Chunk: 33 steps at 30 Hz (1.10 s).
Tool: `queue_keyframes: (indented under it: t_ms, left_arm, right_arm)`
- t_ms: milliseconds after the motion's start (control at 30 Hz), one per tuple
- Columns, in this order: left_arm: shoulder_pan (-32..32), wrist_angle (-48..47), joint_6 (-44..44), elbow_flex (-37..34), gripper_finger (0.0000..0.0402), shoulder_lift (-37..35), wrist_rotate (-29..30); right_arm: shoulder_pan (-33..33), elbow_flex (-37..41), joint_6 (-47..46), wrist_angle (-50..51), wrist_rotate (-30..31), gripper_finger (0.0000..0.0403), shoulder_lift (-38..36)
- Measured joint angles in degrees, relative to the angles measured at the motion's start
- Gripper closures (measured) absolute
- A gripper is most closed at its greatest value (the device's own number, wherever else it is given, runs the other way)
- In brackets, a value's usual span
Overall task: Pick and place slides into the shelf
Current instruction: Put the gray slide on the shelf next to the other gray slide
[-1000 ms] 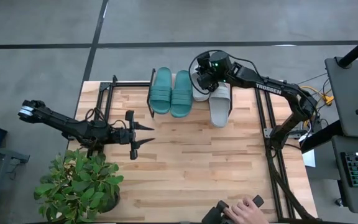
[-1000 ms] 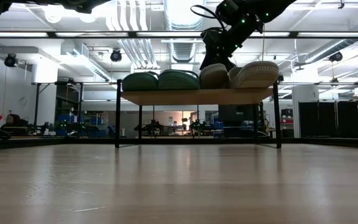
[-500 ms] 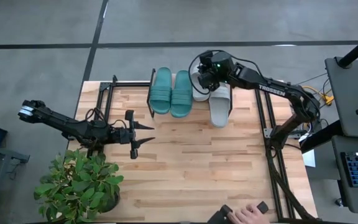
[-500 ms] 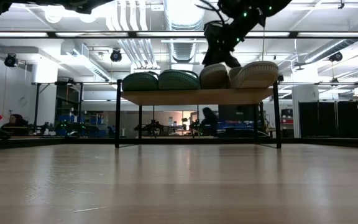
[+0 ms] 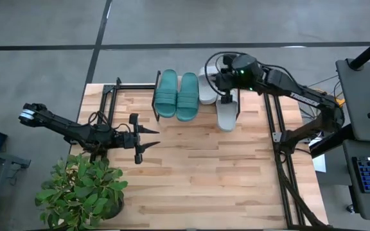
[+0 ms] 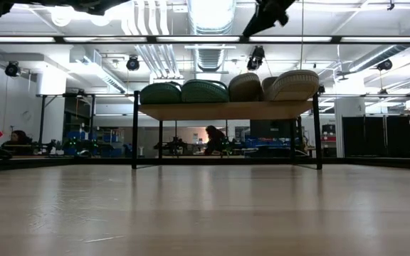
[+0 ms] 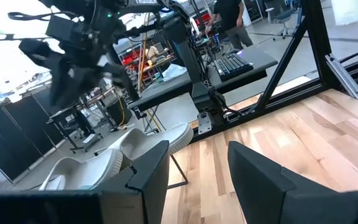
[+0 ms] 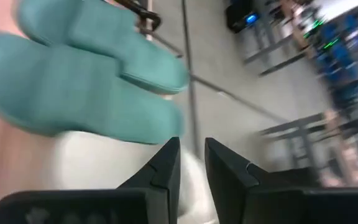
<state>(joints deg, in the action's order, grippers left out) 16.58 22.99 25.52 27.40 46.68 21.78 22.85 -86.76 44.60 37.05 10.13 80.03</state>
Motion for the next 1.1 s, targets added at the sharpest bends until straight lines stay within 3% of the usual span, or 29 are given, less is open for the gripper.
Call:
queue_keyframes:
  t_ms: [167, 367, 733, 933, 1100]
  left_arm:
    - [0.00, -0.01, 0.80, 0.00, 0.0253, 0.00, 0.00]
    - [0.00, -0.04, 0.91, 0.00, 0.0253, 0.00, 0.00]
    - [0.00, -0.02, 2.44, 0.00, 0.0253, 0.00, -0.02]
    - [0.00, -0.02, 2.44, 0.00, 0.0253, 0.00, -0.02]
    - [0.00, 0.00, 2.44, 0.00, 0.0253, 0.00, -0.02]
  right_arm:
    - [-5.34, 0.09, -9.53, 5.51, 0.90, 0.0330, -0.92]
    - [-8.14, 1.12, -8.36, 6.21, 13.91, 0.0330, 2.22]
    - [-1.32, 1.42, -6.78, 8.95, 10.08, 0.0389, 6.49]
    - [0.62, 1.49, -8.10, 9.25, 4.54, 0.0394, 6.59]
    - [1.52, 1.72, -6.77, 9.41, 4.45, 0.0394, 9.01]
